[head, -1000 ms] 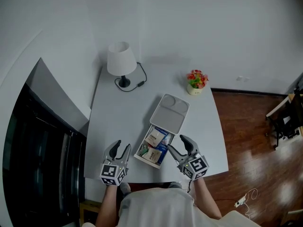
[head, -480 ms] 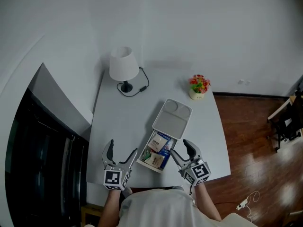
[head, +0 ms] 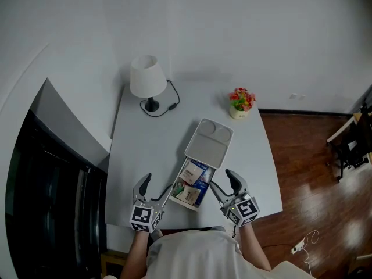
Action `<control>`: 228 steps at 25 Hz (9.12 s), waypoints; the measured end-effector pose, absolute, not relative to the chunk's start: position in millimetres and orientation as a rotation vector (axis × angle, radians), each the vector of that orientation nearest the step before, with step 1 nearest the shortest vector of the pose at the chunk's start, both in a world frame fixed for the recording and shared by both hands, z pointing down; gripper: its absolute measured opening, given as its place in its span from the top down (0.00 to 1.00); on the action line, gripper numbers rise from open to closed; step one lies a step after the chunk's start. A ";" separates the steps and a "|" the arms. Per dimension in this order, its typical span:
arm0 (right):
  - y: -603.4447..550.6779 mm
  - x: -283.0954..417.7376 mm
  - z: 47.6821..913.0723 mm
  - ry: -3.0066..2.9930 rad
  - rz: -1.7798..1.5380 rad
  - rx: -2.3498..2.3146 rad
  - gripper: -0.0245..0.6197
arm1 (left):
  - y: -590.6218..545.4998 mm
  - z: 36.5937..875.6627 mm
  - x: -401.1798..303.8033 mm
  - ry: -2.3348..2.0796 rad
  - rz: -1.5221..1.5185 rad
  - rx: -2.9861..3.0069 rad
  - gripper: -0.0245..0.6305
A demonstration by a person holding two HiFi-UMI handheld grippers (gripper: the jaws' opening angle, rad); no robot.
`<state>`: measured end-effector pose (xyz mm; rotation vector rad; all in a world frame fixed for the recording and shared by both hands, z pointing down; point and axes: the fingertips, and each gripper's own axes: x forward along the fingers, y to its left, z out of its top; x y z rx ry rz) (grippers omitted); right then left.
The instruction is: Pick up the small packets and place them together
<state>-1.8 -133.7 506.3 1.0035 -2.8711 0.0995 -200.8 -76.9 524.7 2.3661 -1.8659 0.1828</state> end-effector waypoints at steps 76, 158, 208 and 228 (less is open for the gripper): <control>-105.9 72.8 541.8 -2.741 0.206 1.156 0.51 | -195.6 639.1 -140.6 -1.147 1.268 2.071 0.64; -126.5 -12.6 450.5 -2.963 0.016 1.076 0.51 | -59.5 435.3 -212.9 -2.132 -0.046 2.351 0.27; -114.9 59.2 497.3 -2.798 0.122 1.231 0.51 | -136.2 682.8 -98.7 -1.179 0.913 2.280 0.35; -114.8 75.1 506.0 -2.743 0.156 1.256 0.51 | -188.6 760.8 -87.4 -0.912 1.339 2.066 0.44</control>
